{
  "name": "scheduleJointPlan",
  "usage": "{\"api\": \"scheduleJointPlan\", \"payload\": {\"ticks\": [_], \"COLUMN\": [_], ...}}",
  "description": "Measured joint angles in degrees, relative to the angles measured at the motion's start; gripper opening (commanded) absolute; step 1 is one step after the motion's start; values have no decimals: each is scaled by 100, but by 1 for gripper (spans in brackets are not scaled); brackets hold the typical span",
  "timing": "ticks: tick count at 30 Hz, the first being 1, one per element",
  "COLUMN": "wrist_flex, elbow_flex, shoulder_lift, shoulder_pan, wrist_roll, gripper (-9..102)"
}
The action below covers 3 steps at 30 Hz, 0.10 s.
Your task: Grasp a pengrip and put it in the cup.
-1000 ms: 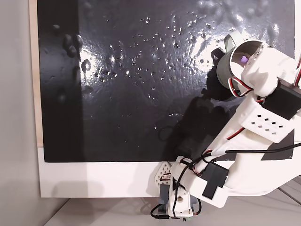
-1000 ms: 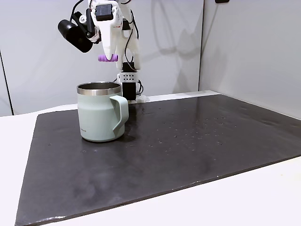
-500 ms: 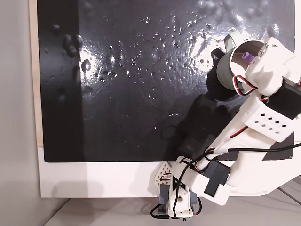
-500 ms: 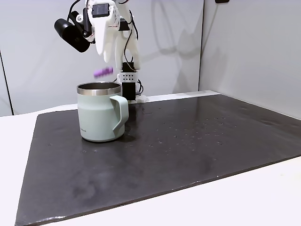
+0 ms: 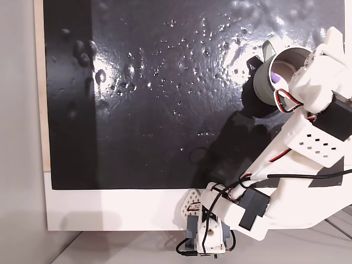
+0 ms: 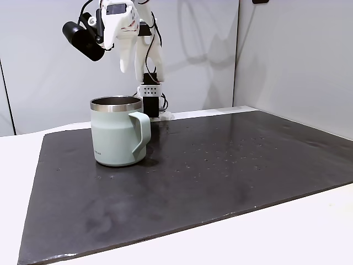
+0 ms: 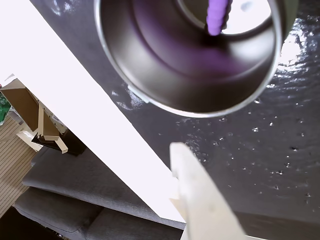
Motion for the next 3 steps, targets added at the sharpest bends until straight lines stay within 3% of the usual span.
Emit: {"api": "scheduleJointPlan", "payload": {"ticks": [3], "wrist_flex": [0], "elbow_flex": [149], "shoulder_lift": [149], "shoulder_pan": [-18], "wrist_roll": [0], "gripper": [34]}}
